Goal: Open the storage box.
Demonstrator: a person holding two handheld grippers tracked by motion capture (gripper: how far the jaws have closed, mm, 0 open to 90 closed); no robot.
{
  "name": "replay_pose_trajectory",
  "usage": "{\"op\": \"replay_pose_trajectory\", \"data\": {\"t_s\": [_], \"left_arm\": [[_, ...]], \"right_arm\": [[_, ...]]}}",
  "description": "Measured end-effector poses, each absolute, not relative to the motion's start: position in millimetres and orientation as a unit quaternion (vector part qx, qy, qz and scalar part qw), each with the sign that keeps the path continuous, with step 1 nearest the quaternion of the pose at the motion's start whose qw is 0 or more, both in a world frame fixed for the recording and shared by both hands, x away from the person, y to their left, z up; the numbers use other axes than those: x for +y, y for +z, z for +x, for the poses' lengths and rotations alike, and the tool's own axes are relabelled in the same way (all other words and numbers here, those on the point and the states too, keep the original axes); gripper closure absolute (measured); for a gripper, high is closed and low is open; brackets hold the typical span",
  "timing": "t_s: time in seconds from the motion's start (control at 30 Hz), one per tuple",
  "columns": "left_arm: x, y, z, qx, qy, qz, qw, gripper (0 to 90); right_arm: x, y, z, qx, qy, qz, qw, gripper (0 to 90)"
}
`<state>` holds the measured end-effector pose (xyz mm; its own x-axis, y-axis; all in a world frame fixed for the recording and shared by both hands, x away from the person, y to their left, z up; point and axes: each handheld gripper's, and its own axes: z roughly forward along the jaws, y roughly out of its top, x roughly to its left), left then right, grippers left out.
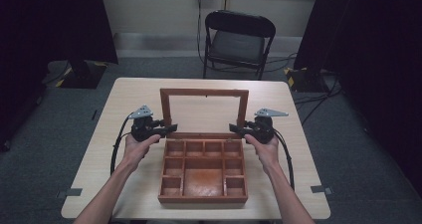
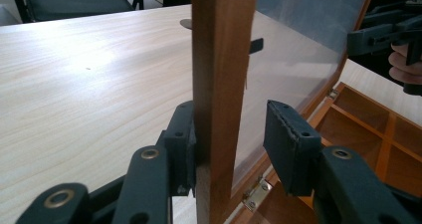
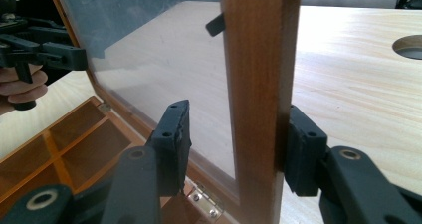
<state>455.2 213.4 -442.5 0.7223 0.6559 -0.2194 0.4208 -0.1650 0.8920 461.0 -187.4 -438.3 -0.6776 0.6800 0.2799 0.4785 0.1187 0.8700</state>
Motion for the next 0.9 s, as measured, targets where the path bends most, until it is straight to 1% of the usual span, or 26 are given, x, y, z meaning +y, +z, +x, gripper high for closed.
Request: {"op": "replay_pose_trajectory", "data": {"t_s": [0.17,0.37,0.5,0.63,0.9], "left_arm": [[213,-445,460,0.366,0.102,0.752,0.538,58.4],[216,-451,463,0.372,0.098,0.755,0.531,57.0],[217,-454,464,0.374,0.094,0.757,0.527,56.4],[215,-454,464,0.378,0.09,0.755,0.529,53.6],[218,-458,468,0.385,0.086,0.752,0.528,58.6]], "right_arm": [[-188,-441,466,0.738,0.538,0.396,0.097,54.6],[-192,-444,470,0.736,0.537,0.403,0.085,58.7],[-194,-446,471,0.732,0.541,0.407,0.077,59.3],[-194,-447,473,0.73,0.54,0.413,0.071,58.9],[-193,-448,475,0.731,0.536,0.417,0.075,57.0]]}}
